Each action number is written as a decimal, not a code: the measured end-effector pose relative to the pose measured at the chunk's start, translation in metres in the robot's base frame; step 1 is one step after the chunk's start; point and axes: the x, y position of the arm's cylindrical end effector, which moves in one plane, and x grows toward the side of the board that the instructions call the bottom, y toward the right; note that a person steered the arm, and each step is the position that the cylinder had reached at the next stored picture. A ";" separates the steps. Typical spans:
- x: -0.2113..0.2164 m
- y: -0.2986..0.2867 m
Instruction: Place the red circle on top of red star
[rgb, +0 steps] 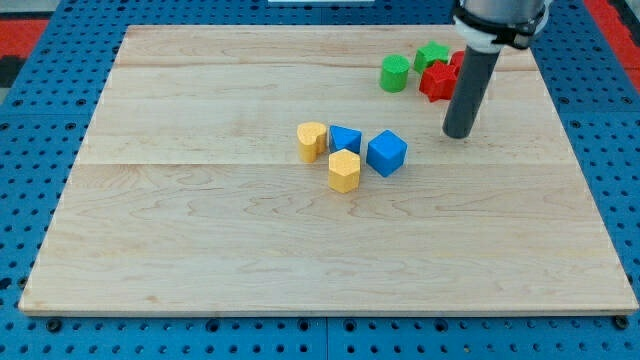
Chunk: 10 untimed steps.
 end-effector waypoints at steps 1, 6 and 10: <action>-0.031 0.015; -0.100 0.053; -0.112 0.016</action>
